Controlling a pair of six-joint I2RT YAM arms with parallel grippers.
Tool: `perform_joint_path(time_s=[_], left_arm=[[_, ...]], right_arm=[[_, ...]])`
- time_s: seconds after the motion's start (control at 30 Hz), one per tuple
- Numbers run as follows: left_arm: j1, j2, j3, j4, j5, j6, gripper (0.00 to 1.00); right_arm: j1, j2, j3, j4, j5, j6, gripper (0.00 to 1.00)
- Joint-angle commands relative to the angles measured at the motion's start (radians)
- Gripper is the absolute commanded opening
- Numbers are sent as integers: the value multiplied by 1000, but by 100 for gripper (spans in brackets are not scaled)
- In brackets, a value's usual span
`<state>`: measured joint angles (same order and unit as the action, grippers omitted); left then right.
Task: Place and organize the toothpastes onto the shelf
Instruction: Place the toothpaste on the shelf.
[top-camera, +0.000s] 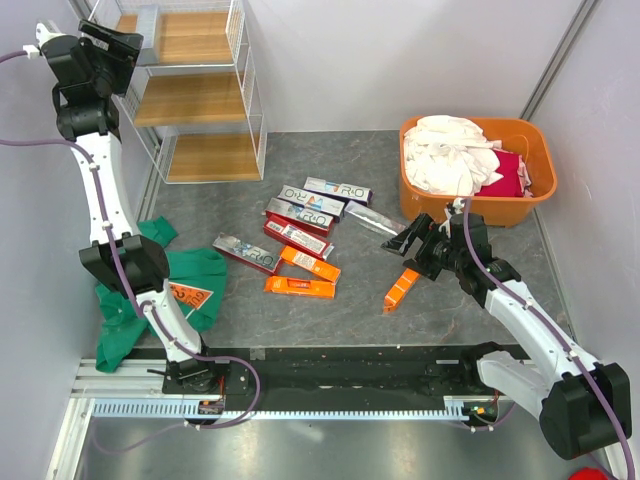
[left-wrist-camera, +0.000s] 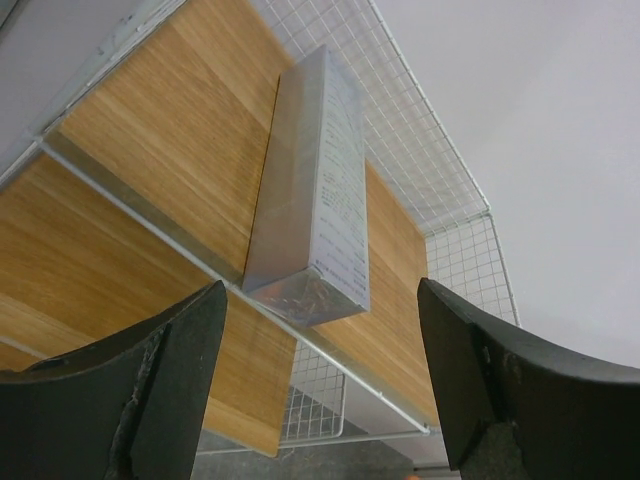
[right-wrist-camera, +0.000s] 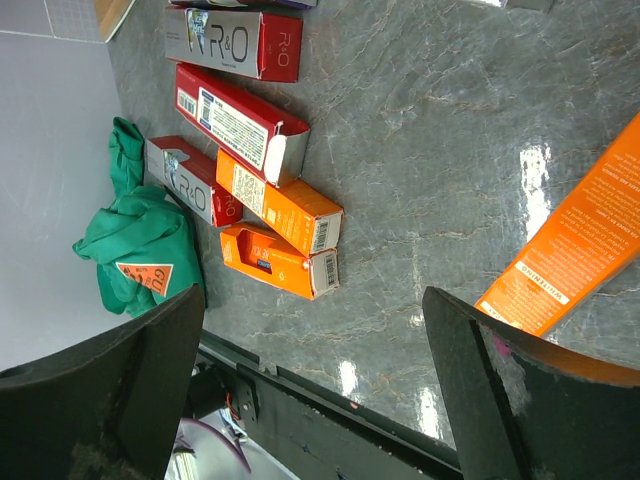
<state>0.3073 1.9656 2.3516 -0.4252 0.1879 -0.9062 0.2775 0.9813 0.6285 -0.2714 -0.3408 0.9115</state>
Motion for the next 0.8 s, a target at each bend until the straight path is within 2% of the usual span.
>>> perform_joint_path(time_s=[0.0,0.17,0.3,0.4,0.77], left_arm=[[4,-59,-34,-41,-4,50,82],[3,-89,-74,-27,38,50,72],[1,-109,-124,26,61,40,58],[3,-96,-118,45,61,32,54],[-2,-48,-106,52,24,4,56]], right_arm=[[-3,-9,-12,15,-7,-7,98],[-3,-12,-21,17,-4,-3,98],[-3,-7,-23,20,-4,-5,98],[-3,3,-24,23,-6,-6,98],[-3,10,-33,23,-3,-10,98]])
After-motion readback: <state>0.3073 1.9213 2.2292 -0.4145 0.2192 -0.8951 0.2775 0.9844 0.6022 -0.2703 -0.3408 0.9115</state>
